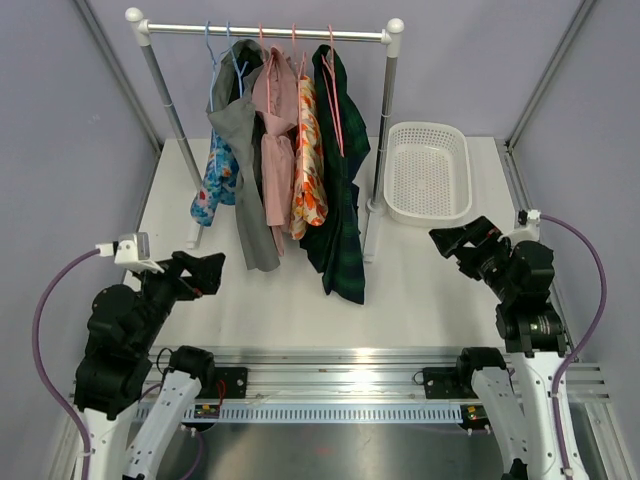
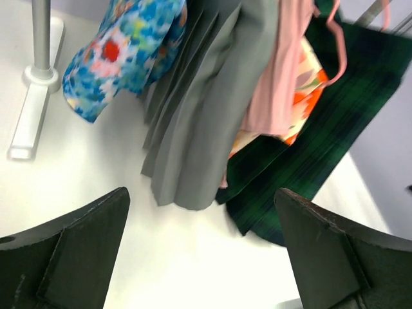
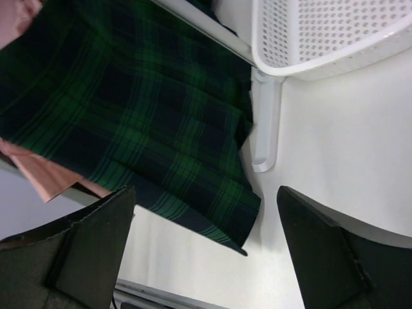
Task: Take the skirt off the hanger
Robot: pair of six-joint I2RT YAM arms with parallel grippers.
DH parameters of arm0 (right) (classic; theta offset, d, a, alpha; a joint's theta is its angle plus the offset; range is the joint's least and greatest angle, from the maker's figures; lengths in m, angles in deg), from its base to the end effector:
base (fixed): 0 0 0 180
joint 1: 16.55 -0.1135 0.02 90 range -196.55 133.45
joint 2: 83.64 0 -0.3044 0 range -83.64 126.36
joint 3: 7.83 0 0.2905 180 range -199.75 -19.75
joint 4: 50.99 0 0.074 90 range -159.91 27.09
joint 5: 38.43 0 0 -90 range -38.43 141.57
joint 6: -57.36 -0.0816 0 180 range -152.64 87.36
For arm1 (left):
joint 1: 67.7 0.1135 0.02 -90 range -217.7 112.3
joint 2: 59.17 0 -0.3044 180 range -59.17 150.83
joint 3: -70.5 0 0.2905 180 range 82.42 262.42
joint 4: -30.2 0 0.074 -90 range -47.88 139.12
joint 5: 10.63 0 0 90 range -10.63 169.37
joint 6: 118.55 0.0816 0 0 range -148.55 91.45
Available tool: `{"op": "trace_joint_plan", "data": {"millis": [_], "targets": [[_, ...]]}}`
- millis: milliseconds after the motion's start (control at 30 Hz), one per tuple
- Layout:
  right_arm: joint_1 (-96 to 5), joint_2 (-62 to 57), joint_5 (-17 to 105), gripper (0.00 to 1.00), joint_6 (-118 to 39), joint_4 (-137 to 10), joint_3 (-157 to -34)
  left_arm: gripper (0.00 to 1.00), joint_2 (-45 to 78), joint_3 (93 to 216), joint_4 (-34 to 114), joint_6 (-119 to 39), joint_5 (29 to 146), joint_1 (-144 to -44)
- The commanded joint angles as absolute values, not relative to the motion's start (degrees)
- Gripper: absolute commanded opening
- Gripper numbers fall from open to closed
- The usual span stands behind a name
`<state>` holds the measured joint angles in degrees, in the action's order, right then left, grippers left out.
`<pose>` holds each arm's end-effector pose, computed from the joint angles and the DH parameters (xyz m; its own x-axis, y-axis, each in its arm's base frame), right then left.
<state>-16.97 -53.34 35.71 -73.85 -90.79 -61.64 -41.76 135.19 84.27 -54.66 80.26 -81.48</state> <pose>0.1698 0.0235 0.3402 -0.3885 0.6309 -0.6716 -0.0178 0.7236 0.6900 0.0785 -0.0206 0.3996 -0.2145 -0.4005 -0.8908 0.1768 0.8811 -0.4387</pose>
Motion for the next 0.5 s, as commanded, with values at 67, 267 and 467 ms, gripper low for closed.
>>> {"op": "trace_joint_plan", "data": {"millis": [67, 267, 467], "targets": [[-17.0, -57.0, 29.1, 0.99, -76.0, -89.6, -67.1, 0.99, -44.0, 132.2, 85.8, -52.2, 81.0, -81.5], [-17.0, -51.7, 23.1, 0.95, -75.4, -85.2, -76.4, 0.99, -44.2, 131.0, 86.7, -54.4, 75.0, -81.5], [-17.1, -34.5, 22.3, 0.92, -70.5, -83.9, -94.4, 0.99, -44.4, 130.8, 86.8, -54.0, 75.0, -81.5]]}}
